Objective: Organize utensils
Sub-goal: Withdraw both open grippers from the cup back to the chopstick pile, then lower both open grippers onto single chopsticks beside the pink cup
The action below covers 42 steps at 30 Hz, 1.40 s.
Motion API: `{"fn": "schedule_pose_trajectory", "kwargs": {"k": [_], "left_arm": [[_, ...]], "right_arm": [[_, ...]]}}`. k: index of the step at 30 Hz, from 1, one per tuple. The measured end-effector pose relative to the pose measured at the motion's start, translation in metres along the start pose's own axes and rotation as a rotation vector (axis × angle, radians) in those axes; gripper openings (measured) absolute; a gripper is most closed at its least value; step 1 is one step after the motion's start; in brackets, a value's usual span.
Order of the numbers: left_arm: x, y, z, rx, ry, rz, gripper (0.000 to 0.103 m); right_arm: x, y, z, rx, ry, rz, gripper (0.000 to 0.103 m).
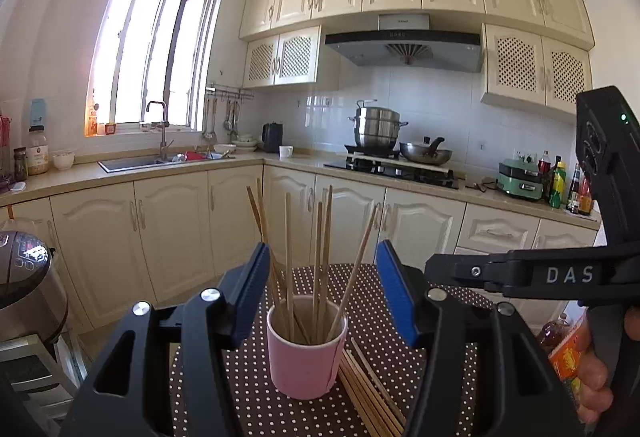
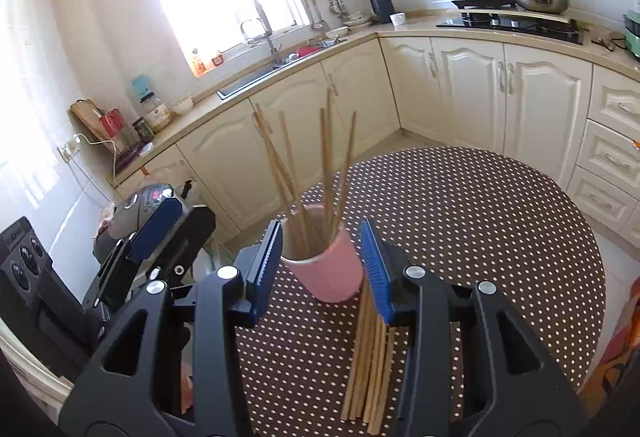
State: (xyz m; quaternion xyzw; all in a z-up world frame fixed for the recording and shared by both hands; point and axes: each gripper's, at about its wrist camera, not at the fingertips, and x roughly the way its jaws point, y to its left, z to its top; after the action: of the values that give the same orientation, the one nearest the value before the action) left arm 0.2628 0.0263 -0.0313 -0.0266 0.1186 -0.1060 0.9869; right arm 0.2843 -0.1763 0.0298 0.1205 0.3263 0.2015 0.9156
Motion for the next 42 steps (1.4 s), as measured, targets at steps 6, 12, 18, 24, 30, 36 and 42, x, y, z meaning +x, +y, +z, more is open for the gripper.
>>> {"fn": "schedule_pose_trajectory", "kwargs": {"k": [6, 12, 18, 24, 30, 36, 42], "left_arm": [[0.030, -0.006, -0.020, -0.009, 0.194, -0.019, 0.055], [0.071, -0.005, -0.058, -0.030, 0.445, 0.012, 0.055], [0.102, -0.008, -0.092, -0.034, 0.613, -0.008, 0.055], [0.126, -0.012, -0.115, -0.031, 0.722, 0.015, 0.055], [0.146, -0.012, -0.133, -0.022, 0.794, 0.071, 0.055], [0.157, -0.019, -0.130, -0.017, 0.794, 0.073, 0.055], [0.160, -0.024, -0.129, -0.008, 0.792, 0.078, 0.055]], "right_arm": [[0.007, -0.020, -0.015, 0.009, 0.041, -0.040, 0.041], [0.024, -0.047, -0.032, 0.035, 0.108, -0.080, 0.041], [0.051, -0.067, -0.055, 0.047, 0.214, -0.111, 0.041], [0.073, -0.082, -0.074, 0.059, 0.314, -0.109, 0.041], [0.083, -0.085, -0.082, 0.056, 0.353, -0.100, 0.041], [0.096, -0.086, -0.088, 0.062, 0.373, -0.094, 0.041], [0.102, -0.092, -0.089, 0.065, 0.383, -0.088, 0.042]]}}
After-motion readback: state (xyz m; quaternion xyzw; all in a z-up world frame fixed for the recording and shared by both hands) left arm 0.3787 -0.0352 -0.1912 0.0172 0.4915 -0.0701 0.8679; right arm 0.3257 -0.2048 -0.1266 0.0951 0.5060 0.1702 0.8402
